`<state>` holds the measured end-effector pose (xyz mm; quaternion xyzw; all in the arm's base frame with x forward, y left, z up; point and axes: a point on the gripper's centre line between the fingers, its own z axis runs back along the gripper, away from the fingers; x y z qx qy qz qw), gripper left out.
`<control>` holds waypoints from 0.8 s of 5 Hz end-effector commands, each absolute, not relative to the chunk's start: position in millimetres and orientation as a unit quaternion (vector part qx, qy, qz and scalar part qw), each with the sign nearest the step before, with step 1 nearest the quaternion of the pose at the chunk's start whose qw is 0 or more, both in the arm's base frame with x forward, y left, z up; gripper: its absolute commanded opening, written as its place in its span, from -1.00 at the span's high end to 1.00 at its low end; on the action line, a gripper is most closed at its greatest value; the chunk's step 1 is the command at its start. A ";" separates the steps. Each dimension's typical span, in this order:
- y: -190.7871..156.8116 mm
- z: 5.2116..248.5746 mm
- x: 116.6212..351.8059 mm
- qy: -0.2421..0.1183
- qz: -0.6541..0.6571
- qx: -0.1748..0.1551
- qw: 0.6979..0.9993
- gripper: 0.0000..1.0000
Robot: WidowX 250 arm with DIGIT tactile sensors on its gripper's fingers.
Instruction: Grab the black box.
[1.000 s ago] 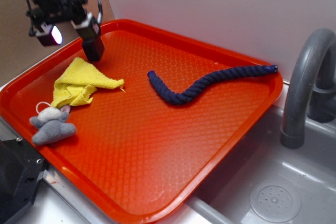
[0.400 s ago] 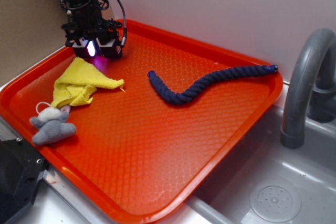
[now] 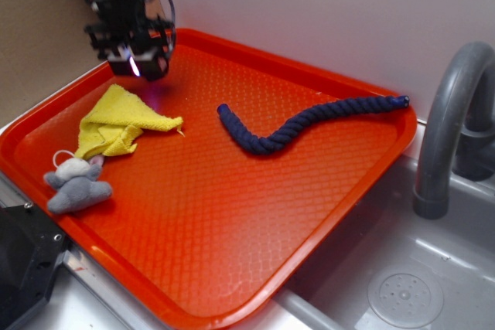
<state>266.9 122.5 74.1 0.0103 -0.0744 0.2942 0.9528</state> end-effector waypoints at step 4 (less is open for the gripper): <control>170.9 110.3 250.8 -0.139 0.494 0.021 0.858 -1.00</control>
